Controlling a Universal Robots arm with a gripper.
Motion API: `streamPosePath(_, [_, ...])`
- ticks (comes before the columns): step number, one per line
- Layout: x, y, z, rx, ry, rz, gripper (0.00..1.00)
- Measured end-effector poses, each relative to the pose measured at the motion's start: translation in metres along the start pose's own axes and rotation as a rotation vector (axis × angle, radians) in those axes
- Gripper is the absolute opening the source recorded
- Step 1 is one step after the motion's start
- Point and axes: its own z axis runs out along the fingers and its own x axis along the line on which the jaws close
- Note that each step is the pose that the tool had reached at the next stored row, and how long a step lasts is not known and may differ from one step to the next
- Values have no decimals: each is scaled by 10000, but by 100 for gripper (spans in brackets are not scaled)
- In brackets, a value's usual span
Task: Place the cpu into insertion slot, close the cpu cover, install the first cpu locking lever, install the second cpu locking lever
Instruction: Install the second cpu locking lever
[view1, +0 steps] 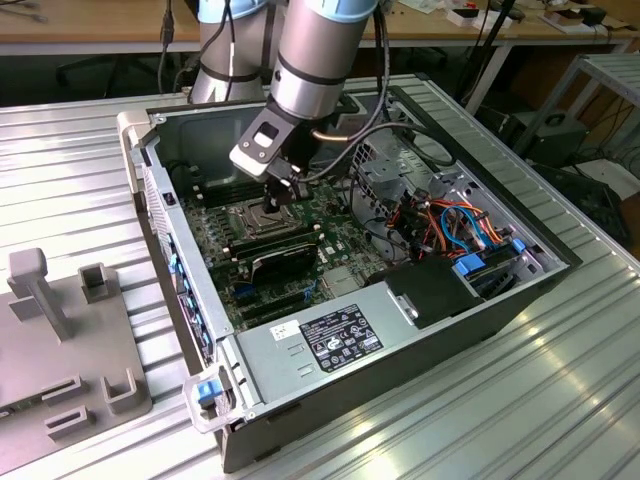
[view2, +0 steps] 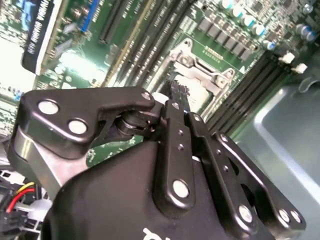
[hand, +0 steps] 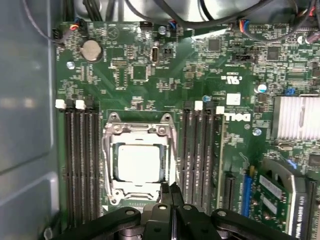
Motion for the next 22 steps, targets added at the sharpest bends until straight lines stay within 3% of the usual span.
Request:
streamPosePath(3, [-90,46,0,113,3,4,11])
streamPosePath(5, [-93,42,8,116,13,6,11])
streamPosePath(9, [-92,-52,51,112,109,-3,11])
streamPosePath(11, [-93,-113,88,112,196,-10,11])
streamPosePath(13, [-94,-117,117,111,273,-17,11])
streamPosePath(17, [-96,-129,177,112,285,-18,11])
streamPosePath(19, [-97,-177,243,112,287,-18,11])
streamPosePath(22, [-99,-211,289,112,311,-19,11])
